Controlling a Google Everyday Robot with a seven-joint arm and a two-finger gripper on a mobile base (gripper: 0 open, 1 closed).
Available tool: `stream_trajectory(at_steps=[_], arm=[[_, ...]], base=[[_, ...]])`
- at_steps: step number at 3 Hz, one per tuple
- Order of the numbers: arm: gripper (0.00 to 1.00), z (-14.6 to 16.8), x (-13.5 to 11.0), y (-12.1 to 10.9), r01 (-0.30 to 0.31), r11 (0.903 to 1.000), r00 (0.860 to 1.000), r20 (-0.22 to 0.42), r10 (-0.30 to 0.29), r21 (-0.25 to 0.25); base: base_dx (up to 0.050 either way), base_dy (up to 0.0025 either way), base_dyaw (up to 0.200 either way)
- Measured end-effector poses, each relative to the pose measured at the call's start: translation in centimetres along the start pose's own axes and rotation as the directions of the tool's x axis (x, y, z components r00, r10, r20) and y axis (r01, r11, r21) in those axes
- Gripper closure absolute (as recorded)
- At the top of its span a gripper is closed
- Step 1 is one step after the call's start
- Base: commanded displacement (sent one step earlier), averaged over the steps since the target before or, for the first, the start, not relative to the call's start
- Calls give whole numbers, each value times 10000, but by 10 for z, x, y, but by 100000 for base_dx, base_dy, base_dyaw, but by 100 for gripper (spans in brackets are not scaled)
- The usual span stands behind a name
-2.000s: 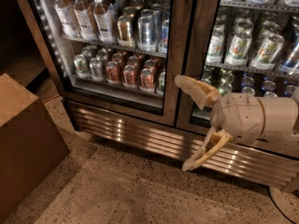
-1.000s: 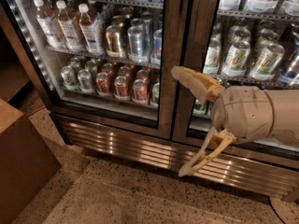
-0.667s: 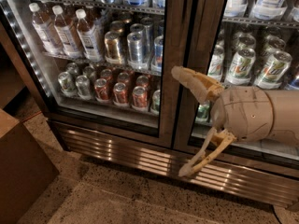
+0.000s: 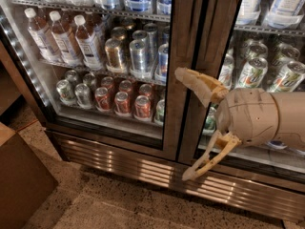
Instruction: Open left fridge door
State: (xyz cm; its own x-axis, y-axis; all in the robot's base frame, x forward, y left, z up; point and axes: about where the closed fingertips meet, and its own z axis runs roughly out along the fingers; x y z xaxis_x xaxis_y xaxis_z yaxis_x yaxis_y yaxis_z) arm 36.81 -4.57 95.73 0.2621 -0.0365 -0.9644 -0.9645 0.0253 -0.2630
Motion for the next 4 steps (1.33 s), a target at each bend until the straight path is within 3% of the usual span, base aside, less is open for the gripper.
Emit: stream_trajectory(at_steps=[2,3,4], arm=[[0,10,-86,-2,1042,9937,9921,-743,-1010,407],[0,10,-86,-2,1042,9937,9921,-743,-1010,406],[0,14,-80,-2,185,9997,9981,-584,-176,154]], base=[[0,0,0],[0,0,0],[0,0,0]])
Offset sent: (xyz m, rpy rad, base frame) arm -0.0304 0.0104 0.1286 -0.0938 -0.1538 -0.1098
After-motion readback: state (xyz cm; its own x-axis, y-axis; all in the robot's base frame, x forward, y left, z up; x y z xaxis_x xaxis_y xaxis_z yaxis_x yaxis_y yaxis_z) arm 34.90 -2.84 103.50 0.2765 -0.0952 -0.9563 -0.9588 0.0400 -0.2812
